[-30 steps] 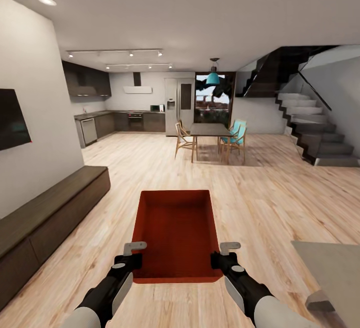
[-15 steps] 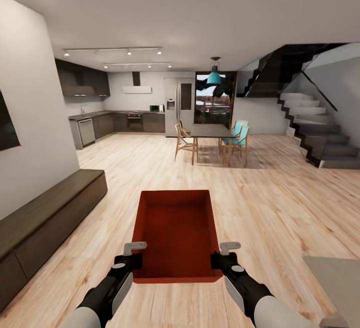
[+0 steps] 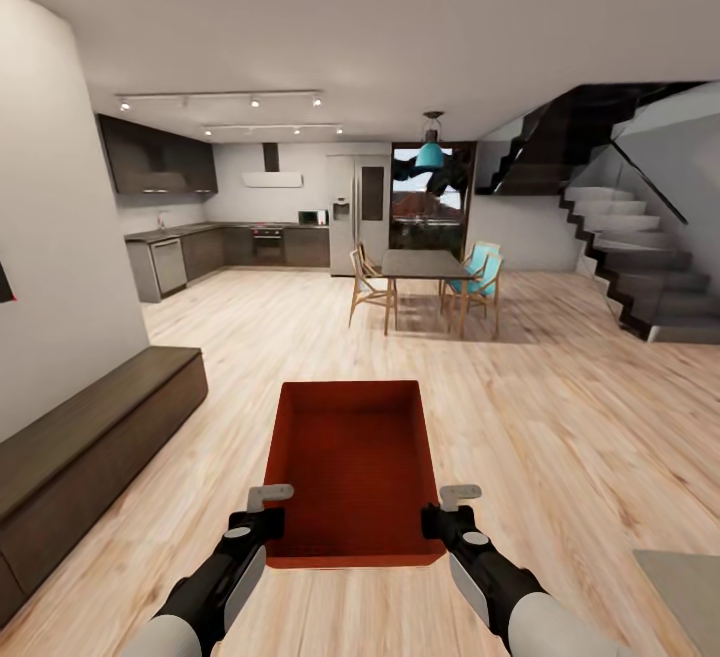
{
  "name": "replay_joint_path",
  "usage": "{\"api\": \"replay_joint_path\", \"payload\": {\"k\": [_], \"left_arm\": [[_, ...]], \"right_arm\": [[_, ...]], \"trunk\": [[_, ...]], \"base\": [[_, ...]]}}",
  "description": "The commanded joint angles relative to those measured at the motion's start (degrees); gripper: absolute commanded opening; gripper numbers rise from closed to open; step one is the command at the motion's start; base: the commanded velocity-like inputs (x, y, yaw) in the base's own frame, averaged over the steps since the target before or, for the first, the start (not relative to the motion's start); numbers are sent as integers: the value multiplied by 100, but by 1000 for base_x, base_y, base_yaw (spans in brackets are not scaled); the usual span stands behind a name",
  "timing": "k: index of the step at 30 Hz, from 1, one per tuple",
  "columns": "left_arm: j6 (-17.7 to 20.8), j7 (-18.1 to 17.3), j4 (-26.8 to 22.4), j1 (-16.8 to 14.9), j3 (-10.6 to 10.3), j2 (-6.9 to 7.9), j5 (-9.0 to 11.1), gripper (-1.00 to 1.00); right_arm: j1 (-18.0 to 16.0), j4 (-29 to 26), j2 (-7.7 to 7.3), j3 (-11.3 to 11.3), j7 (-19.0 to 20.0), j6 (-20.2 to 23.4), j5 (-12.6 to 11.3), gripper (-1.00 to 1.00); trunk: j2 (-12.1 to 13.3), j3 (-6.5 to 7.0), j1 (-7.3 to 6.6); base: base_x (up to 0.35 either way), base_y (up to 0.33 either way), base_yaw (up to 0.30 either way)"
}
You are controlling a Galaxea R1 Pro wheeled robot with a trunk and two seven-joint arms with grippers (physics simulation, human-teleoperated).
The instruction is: Move the two storage containers from the living room to the garage. In the garage, place one container on the floor and stack the other container on top of it (either order is fine).
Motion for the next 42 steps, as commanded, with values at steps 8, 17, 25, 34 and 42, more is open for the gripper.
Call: {"api": "replay_joint_path", "payload": {"k": [8, 17, 25, 34, 42], "left_arm": [[-31, 90, -28, -6, 55, 11, -49, -100], [-28, 88, -28, -6, 56, 17, -43, -100], [-28, 90, -21, -6, 56, 24, -39, -100], [-28, 90, -11, -6, 56, 19, -39, -100], [-28, 89, -10, -6, 56, 27, -41, -100]], "right_arm": [[-4, 18, -35, -107, -114, -20, -63, -100], [-4, 18, -37, -106, -114, -18, -63, -100], [-4, 19, -30, -102, -114, -18, -63, -100], [-4, 21, -27, -99, -114, -18, -63, -100], [-4, 21, -19, -101, -114, -18, -63, -100]], "trunk": [[-5, -7, 4], [-5, -7, 4], [-5, -7, 4], [-5, -7, 4], [-5, -7, 4]], "base": [[322, 37, 0], [322, 90, -104], [322, 41, -270], [323, 2, -283], [323, 0, -284]]}}
